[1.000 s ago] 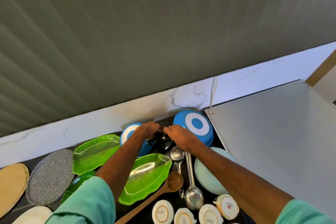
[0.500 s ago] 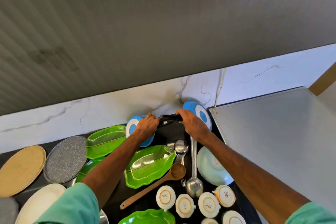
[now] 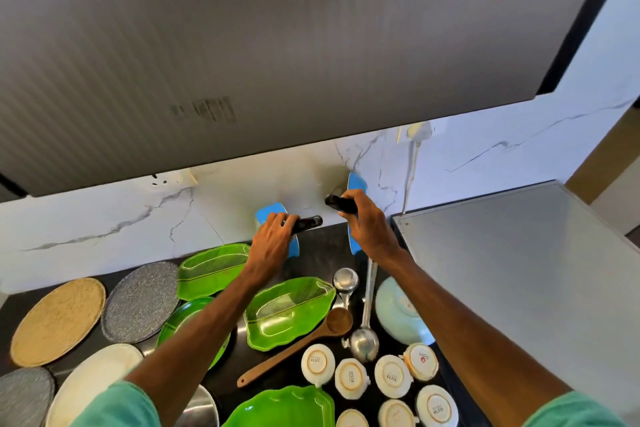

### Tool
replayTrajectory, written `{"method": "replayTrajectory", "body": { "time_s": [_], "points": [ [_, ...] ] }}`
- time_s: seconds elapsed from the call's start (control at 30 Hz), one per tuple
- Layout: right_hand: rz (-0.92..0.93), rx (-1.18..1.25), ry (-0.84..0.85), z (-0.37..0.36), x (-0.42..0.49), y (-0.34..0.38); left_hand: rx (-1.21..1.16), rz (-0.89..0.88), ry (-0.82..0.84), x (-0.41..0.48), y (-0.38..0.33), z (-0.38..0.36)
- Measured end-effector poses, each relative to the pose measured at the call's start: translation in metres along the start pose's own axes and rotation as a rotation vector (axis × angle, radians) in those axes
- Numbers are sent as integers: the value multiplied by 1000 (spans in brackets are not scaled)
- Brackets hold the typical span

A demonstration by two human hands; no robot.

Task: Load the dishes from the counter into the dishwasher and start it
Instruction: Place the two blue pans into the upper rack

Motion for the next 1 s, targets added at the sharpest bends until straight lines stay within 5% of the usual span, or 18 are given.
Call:
{"method": "replayTrajectory", "body": {
  "time_s": [0.27,0.6,1.0],
  "points": [
    [78,69,-142,39,-6,56,-63,-32,-58,-38,-34,34],
    [6,-10,-113,83,-93,95,-218,-158,-146,-94,-103,75],
    [-133,-165,-251,228,-250,134,-587,-443,-182,-193,-278,121]
  ]
}}
Point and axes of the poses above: each hand's wrist, its own x-axis towards the middle knuckle, its own z-axis out of the back of the hand, y = z × x, the point moved 7 cm from there along x, towards the middle knuckle, and after that the axes turned 3 degrees about z, right-handed, at the moved point
